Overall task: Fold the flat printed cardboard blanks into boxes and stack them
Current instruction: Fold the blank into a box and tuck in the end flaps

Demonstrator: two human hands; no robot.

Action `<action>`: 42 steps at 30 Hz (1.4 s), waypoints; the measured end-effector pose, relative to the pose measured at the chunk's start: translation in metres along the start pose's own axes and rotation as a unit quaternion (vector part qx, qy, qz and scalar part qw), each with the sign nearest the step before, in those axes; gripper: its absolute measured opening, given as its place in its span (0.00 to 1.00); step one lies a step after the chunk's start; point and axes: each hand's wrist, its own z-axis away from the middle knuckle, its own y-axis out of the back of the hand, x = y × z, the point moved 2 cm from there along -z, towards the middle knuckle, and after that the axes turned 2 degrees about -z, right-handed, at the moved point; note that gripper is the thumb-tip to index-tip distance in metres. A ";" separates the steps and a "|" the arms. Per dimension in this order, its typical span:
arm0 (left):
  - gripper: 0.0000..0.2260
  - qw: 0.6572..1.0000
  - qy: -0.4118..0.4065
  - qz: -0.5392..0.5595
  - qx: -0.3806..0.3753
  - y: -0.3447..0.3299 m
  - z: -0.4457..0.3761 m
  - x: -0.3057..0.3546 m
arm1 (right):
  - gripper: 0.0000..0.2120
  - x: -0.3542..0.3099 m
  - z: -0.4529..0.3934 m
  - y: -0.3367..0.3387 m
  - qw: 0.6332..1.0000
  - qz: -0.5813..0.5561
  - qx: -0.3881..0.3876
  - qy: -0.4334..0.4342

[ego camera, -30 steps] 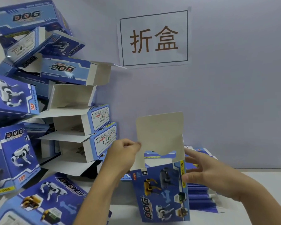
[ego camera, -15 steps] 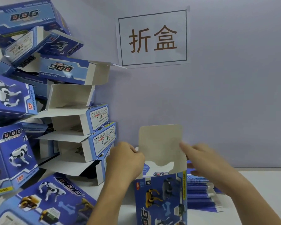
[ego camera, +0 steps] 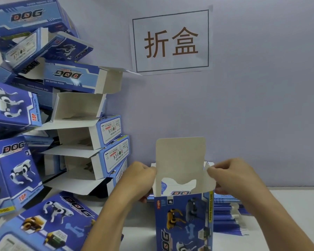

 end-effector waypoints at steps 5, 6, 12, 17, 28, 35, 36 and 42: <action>0.14 0.990 0.061 0.125 -0.037 0.002 0.001 -0.009 | 0.04 0.017 -0.012 0.004 0.976 -0.194 -0.064 -0.068; 0.13 0.984 0.077 0.156 -0.042 0.001 0.002 -0.010 | 0.01 0.021 -0.014 0.004 0.966 -0.234 -0.075 -0.085; 0.12 0.960 0.118 0.240 -0.082 -0.002 0.000 -0.019 | 0.11 0.040 -0.015 -0.007 0.876 -0.409 -0.180 -0.180; 0.15 0.958 0.128 0.219 -0.129 -0.005 -0.002 -0.026 | 0.30 0.052 -0.012 -0.016 0.838 -0.447 -0.210 -0.233; 0.06 0.988 -0.006 0.153 -0.008 -0.007 -0.008 -0.017 | 0.15 0.052 -0.017 -0.025 0.902 -0.389 -0.175 -0.063; 0.09 0.982 -0.017 0.188 -0.033 -0.010 -0.007 -0.014 | 0.43 0.065 -0.016 -0.037 0.900 -0.314 -0.301 0.021; 0.08 0.981 -0.016 0.193 -0.025 -0.009 -0.007 -0.014 | 0.47 0.067 -0.015 -0.040 0.910 -0.276 -0.311 0.017; 0.13 0.954 -0.075 0.285 -0.043 -0.007 -0.006 -0.012 | 0.59 0.068 -0.019 -0.045 0.927 -0.260 -0.268 0.025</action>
